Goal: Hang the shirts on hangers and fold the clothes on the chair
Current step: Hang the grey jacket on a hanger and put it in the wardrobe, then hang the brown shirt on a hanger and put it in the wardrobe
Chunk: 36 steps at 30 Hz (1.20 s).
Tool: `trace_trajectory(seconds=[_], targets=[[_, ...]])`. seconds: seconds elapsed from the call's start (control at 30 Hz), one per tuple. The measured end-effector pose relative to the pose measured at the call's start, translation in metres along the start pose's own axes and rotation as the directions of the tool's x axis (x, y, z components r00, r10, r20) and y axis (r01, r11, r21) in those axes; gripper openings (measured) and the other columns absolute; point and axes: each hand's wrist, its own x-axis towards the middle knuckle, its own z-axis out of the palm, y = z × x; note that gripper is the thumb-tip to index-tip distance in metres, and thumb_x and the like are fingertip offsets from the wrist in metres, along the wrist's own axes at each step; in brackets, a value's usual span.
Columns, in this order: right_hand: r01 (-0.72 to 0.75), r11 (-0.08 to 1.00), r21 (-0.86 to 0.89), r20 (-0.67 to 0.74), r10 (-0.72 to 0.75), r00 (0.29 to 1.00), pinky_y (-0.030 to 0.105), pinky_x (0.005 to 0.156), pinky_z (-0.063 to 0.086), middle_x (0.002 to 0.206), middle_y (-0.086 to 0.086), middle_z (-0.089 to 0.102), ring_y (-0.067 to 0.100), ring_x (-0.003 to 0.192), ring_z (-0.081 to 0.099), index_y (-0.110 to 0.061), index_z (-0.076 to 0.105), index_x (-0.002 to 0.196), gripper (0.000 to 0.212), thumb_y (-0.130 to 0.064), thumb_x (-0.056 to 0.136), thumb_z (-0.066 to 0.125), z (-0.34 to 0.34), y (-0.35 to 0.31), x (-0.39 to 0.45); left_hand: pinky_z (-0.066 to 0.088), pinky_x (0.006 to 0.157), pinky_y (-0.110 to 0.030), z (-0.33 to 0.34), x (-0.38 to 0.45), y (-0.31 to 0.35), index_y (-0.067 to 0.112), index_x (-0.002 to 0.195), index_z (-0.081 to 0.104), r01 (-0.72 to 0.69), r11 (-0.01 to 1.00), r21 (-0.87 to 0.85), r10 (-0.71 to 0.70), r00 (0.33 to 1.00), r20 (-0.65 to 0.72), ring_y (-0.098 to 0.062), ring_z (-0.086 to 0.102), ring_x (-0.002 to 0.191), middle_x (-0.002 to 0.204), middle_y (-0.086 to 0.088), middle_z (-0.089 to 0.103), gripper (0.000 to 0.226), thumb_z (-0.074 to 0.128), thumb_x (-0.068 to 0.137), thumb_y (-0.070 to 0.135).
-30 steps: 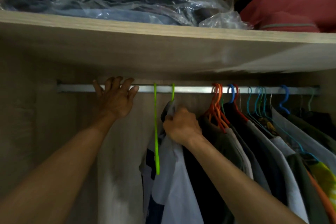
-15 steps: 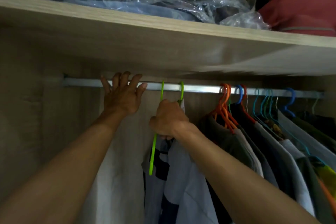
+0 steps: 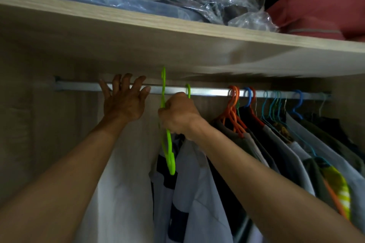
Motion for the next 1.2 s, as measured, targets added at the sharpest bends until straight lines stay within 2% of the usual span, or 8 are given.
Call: trace_trajectory(seconds=[0.23, 0.33, 0.4, 0.47, 0.57, 0.83, 1.03, 1.2], targets=[[0.091, 0.962, 0.258, 0.163, -0.136, 0.977, 0.027, 0.049, 0.041, 0.054, 0.002, 0.064, 0.018, 0.047, 0.052, -0.004, 0.07, 0.076, 0.02, -0.015, 0.091, 0.062, -0.034, 0.015, -0.035, 0.0, 0.121, -0.056, -0.018, -0.026, 0.008, 0.043, 0.155, 0.019, 0.077, 0.959, -0.273, -0.018, 0.977, 0.211, -0.023, -0.006, 0.154, 0.167, 0.002, 0.006, 0.058, 0.014, 0.1, 0.062], [0.109, 0.906, 0.41, 0.246, -0.225, 0.943, 0.028, 0.048, 0.038, 0.048, -0.001, 0.055, 0.017, 0.045, 0.044, 0.0, 0.068, 0.089, 0.015, -0.011, 0.096, 0.061, -0.052, 0.027, -0.054, 0.021, 0.12, -0.049, -0.033, -0.065, 0.013, 0.023, 0.144, 0.048, 0.054, 0.911, -0.409, 0.026, 0.982, 0.187, -0.03, 0.027, 0.147, 0.154, -0.012, 0.039, 0.082, 0.007, 0.092, 0.071], [0.127, 0.875, 0.467, 0.285, -0.285, 0.915, 0.022, 0.041, 0.035, 0.05, 0.0, 0.054, 0.009, 0.039, 0.042, -0.002, 0.066, 0.093, 0.012, -0.012, 0.097, 0.062, -0.065, 0.035, -0.066, 0.042, 0.098, -0.04, -0.052, -0.095, 0.018, 0.012, 0.108, 0.062, 0.021, 0.89, -0.455, 0.041, 0.991, 0.127, -0.034, 0.056, 0.115, 0.11, -0.015, 0.062, 0.064, 0.02, 0.1, 0.06], [0.159, 0.857, 0.49, 0.326, -0.35, 0.878, 0.017, 0.038, 0.035, 0.051, 0.0, 0.054, 0.005, 0.036, 0.041, 0.001, 0.067, 0.099, 0.014, -0.013, 0.097, 0.063, -0.078, 0.045, -0.075, 0.044, 0.075, -0.039, -0.074, -0.122, 0.025, 0.019, 0.082, 0.051, 0.001, 0.915, -0.402, 0.041, 0.994, 0.096, -0.033, 0.06, 0.085, 0.077, -0.002, 0.054, 0.052, 0.025, 0.101, 0.059], [0.261, 0.877, 0.404, 0.412, -0.429, 0.804, 0.017, 0.038, 0.037, 0.056, 0.0, 0.057, 0.004, 0.038, 0.043, -0.004, 0.068, 0.101, 0.016, -0.019, 0.099, 0.063, -0.089, 0.065, -0.091, 0.041, 0.066, -0.038, -0.107, -0.167, 0.033, 0.014, 0.08, 0.046, 0.149, 0.937, -0.315, -0.123, 0.987, 0.101, -0.03, 0.053, 0.07, 0.067, 0.001, 0.047, 0.066, 0.027, 0.092, 0.076], [0.385, 0.821, 0.422, 0.456, -0.56, 0.692, 0.023, 0.056, 0.042, 0.057, -0.006, 0.061, -0.003, 0.043, 0.049, -0.019, 0.062, 0.063, 0.033, -0.027, 0.095, 0.066, -0.047, 0.094, -0.155, 0.046, 0.07, -0.037, -0.232, -0.315, 0.095, 0.022, 0.069, 0.043, 0.465, 0.857, 0.221, -0.494, 0.864, 0.096, -0.033, 0.059, 0.079, 0.068, 0.0, 0.058, 0.057, 0.036, 0.088, 0.075], [0.372, 0.71, 0.598, 0.513, -0.696, 0.502, 0.032, 0.058, 0.044, 0.055, 0.001, 0.055, 0.014, 0.055, 0.051, -0.007, 0.061, 0.064, 0.039, -0.031, 0.094, 0.066, -0.03, 0.051, -0.269, 0.047, 0.072, -0.038, -0.353, -0.422, 0.129, 0.026, 0.07, 0.049, 0.576, 0.72, 0.387, -0.648, 0.758, 0.078, -0.031, 0.061, 0.084, 0.071, 0.005, 0.059, 0.054, 0.042, 0.086, 0.077], [0.327, 0.593, 0.735, 0.502, -0.802, 0.325, 0.033, 0.063, 0.053, 0.066, 0.002, 0.07, 0.01, 0.058, 0.066, -0.022, 0.07, 0.078, 0.023, -0.041, 0.091, 0.069, -0.035, 0.004, -0.378, 0.046, 0.069, -0.036, -0.452, -0.509, 0.164, 0.025, 0.072, 0.056, 0.663, 0.581, 0.473, -0.764, 0.645, 0.034, -0.026, 0.057, 0.079, 0.07, 0.007, 0.056, 0.054, 0.046, 0.086, 0.076]])
